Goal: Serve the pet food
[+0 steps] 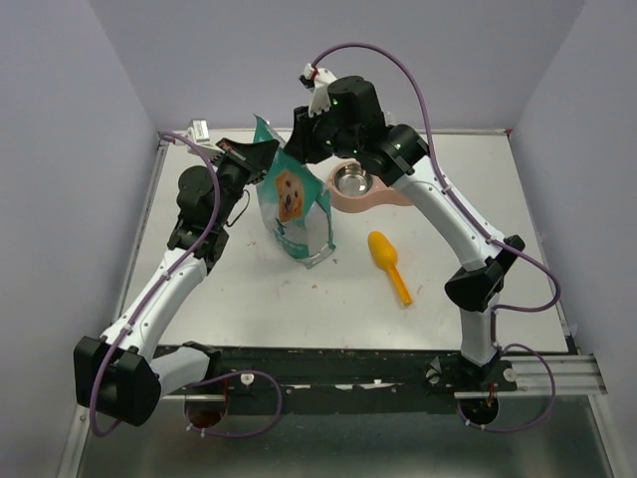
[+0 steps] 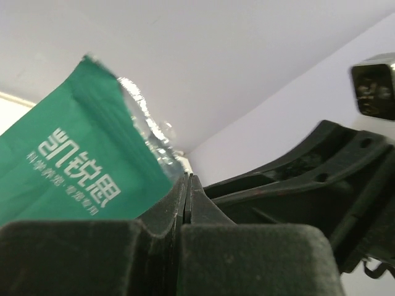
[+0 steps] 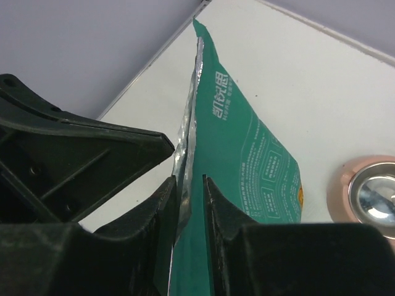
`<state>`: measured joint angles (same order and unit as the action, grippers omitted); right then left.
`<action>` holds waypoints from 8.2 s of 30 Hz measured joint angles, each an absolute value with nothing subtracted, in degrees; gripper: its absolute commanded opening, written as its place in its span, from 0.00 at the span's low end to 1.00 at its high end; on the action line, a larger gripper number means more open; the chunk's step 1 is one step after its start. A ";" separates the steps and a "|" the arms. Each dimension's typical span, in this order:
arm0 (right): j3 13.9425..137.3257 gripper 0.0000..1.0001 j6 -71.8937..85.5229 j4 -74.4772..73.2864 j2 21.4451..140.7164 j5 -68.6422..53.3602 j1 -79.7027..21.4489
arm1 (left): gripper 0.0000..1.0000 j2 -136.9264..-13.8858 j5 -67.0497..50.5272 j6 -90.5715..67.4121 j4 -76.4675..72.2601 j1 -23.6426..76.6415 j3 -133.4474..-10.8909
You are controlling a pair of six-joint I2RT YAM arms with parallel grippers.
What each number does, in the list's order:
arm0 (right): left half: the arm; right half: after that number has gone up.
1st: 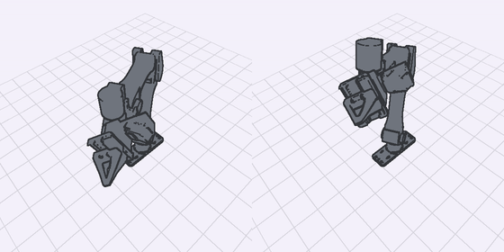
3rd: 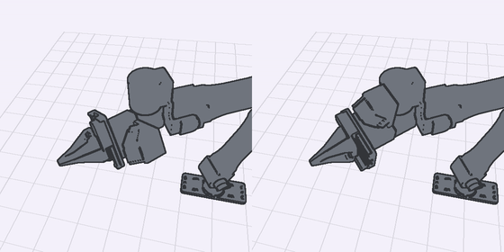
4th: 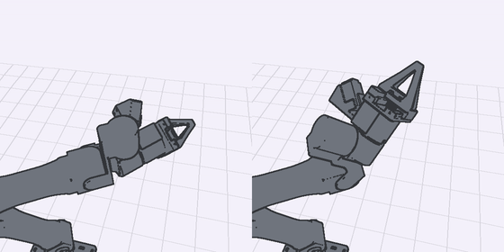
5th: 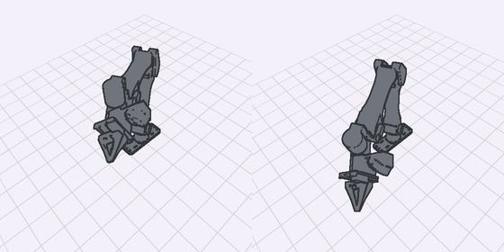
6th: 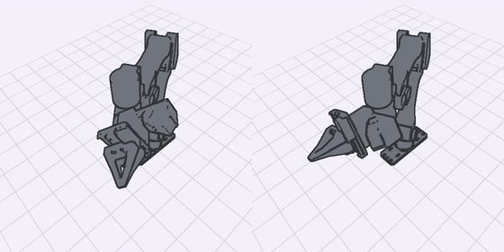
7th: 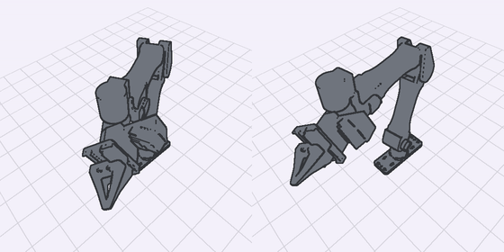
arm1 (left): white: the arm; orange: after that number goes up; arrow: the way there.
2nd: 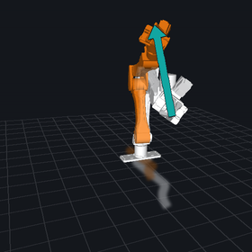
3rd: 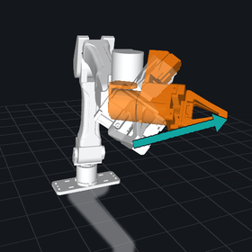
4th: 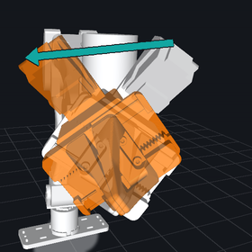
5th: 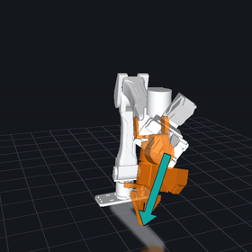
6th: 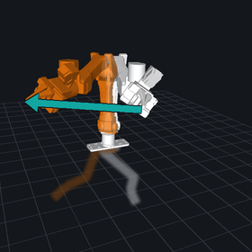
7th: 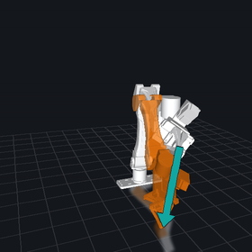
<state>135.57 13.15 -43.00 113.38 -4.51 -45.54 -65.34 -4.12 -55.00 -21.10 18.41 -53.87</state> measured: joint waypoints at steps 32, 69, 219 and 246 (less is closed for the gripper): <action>131.04 0.01 8.54 -39.11 112.92 -1.04 -48.60 | 0.53 -71.20 -3.25 -70.96 25.28 18.70 -78.98; 129.25 0.01 7.51 -37.36 111.83 3.25 -49.41 | 0.60 -65.08 -1.74 -72.34 24.27 17.26 -72.40; 133.95 0.20 -2.59 -38.19 115.94 25.56 -55.40 | 0.00 -71.88 9.98 -60.64 25.02 23.77 -77.80; 133.34 0.01 -3.66 -38.09 116.88 24.86 -54.63 | 0.08 -71.96 4.36 -63.53 23.77 21.52 -77.78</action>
<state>133.34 -3.66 -38.09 116.88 24.86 -54.63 -71.96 4.36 -63.53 23.77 21.52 -77.78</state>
